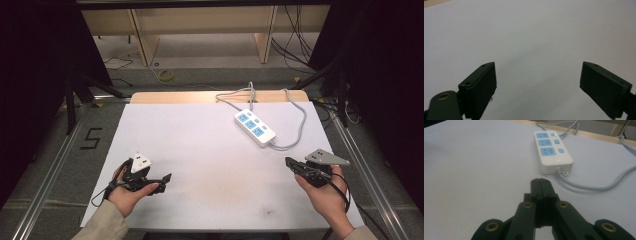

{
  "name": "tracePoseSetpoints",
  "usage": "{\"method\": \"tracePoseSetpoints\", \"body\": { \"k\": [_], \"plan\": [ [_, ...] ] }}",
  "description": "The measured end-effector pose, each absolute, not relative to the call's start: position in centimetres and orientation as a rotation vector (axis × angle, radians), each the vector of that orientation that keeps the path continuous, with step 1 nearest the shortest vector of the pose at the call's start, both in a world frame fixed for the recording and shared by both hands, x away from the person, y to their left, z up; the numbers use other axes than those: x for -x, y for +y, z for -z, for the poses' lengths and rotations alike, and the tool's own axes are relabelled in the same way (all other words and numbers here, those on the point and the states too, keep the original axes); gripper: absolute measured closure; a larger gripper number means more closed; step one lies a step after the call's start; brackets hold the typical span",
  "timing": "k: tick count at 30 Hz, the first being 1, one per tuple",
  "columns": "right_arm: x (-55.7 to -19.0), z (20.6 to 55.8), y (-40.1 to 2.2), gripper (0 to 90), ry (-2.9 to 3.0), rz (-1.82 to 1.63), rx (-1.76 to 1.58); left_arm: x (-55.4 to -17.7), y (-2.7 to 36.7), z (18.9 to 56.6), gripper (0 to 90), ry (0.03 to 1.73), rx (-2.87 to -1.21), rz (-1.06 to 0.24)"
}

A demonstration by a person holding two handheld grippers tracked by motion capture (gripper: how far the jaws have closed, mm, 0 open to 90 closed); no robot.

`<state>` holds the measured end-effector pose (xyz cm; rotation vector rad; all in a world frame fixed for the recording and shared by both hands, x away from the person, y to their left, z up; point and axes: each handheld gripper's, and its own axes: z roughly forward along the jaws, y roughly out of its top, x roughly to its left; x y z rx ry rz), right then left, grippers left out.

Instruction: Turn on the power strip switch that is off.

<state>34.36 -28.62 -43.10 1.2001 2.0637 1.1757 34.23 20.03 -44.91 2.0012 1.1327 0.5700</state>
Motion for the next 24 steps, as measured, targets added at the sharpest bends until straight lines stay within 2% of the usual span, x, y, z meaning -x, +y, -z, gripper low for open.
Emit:
{"method": "tracePoseSetpoints", "body": {
  "k": [24],
  "plan": [
    [-38.9, 42.4, -27.0, 90.0, 2.072, -1.115, -1.207, -34.5, 20.0, 45.1, 14.3, 1.154, -1.989, -0.559]
  ]
}}
